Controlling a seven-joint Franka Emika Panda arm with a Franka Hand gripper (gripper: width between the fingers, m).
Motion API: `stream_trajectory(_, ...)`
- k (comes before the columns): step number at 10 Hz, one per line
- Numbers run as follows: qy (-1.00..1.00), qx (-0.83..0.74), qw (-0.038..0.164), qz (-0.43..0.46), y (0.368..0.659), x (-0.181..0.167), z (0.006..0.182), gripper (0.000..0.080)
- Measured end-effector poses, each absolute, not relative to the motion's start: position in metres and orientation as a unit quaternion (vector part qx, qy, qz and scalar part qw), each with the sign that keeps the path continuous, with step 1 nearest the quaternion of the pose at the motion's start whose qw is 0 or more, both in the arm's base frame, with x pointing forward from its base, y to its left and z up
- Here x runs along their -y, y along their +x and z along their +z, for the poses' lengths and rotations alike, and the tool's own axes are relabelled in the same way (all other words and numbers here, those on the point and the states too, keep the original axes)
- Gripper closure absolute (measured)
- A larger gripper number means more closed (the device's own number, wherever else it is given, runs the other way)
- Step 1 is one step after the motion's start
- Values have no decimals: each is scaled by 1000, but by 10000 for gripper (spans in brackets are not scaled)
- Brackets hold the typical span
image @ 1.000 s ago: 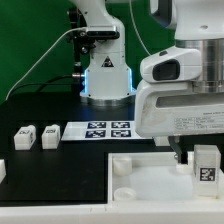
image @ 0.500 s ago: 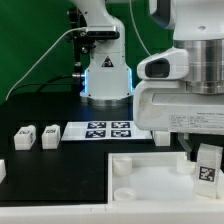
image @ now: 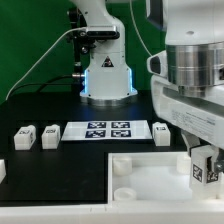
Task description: Assemble one leg
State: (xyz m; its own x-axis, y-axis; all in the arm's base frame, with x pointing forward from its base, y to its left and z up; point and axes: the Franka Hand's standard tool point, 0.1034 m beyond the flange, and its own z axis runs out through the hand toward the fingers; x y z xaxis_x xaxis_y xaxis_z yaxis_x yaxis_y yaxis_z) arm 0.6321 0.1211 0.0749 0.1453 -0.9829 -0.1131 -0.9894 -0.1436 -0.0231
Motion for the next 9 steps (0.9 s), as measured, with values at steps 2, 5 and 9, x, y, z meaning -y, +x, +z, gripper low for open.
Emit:
stream_trajectory(2, -665, -743, 60, 46, 634, -121, 74, 505)
stream_trajectory(5, -658, -749, 67, 45, 634, -121, 73, 439)
stream_trajectory(9, -866, -494, 71, 28, 631, -118, 65, 160)
